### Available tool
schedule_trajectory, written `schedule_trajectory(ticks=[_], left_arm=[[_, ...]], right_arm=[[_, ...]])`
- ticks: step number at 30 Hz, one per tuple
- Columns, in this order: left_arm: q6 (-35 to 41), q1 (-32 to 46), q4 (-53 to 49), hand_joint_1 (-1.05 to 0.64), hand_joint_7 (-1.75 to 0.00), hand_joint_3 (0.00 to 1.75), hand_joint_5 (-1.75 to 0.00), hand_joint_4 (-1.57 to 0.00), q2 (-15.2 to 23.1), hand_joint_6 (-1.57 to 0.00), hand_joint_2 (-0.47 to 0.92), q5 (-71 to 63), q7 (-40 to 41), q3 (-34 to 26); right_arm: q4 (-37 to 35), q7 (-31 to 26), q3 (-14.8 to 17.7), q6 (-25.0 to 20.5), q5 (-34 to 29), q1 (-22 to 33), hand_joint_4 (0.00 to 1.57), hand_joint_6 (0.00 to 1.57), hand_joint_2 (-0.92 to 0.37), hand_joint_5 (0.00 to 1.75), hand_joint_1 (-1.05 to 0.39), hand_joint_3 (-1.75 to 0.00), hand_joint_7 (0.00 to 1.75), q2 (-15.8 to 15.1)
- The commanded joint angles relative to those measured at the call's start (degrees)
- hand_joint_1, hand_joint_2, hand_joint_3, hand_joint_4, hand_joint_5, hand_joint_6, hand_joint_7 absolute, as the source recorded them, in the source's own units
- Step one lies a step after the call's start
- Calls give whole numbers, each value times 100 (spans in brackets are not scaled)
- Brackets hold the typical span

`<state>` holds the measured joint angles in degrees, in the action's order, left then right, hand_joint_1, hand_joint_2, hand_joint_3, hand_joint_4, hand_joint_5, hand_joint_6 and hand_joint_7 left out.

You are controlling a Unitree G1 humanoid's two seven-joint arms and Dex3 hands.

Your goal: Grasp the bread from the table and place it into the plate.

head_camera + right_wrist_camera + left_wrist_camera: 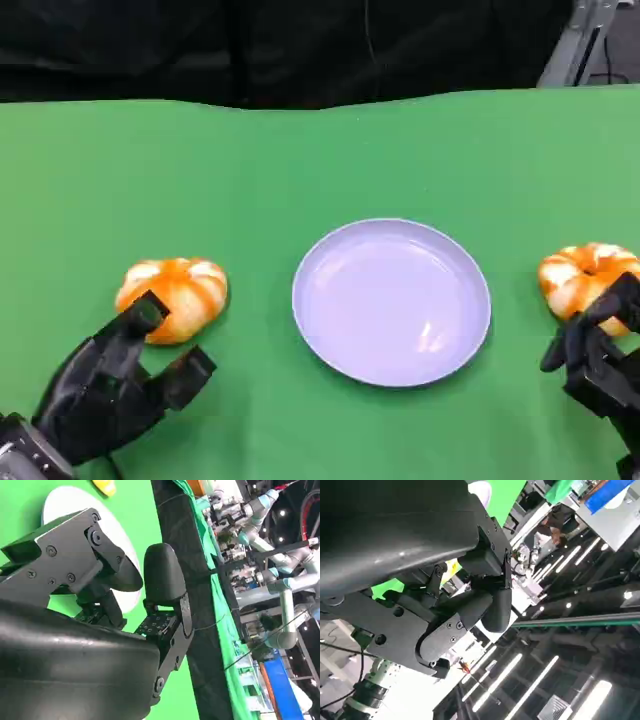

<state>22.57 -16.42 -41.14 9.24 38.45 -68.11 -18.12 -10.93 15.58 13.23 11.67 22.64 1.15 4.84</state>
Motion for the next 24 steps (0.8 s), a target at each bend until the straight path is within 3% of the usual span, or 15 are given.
schedule_trajectory(ticks=[1, 10, 13, 21, 22, 24], left_arm=[[-100, 66, 56, -23, -132, 102, -175, -79, 34, -95, 52, -65, 104, -28], [-52, 11, -61, -19, -127, 99, -175, -79, 50, -97, 51, -23, -3, -43], [-96, 0, -100, -19, -132, 99, -175, -78, 50, -95, 50, -18, -40, -56], [-363, 262, 683, -15, -110, 119, -170, -86, -240, -104, 46, -87, 1081, -122], [-496, 329, 960, -20, -94, 90, -147, -79, -312, -95, 56, -177, 1393, -107], [-1049, 480, 1524, -26, -65, 55, -109, -80, -476, -94, 72, -500, 1974, -37]], right_arm=[[39, -19, 63, 39, 25, 48, 88, 76, -51, 175, -7, -128, 159, -75], [27, -16, 68, 26, 46, 33, 88, 76, -51, 175, -7, -128, 159, -69], [17, -11, 71, 34, 59, 28, 88, 76, -51, 175, -6, -128, 160, -56], [48, -78, 56, -1, 9, 42, 89, 76, -51, 175, -6, -129, 160, -79], [35, -70, 55, -6, 4, 38, 88, 75, -51, 175, -7, -129, 161, -93], [13, -73, 57, -16, -2, 28, 88, 75, -51, 175, -7, -129, 161, -105]])
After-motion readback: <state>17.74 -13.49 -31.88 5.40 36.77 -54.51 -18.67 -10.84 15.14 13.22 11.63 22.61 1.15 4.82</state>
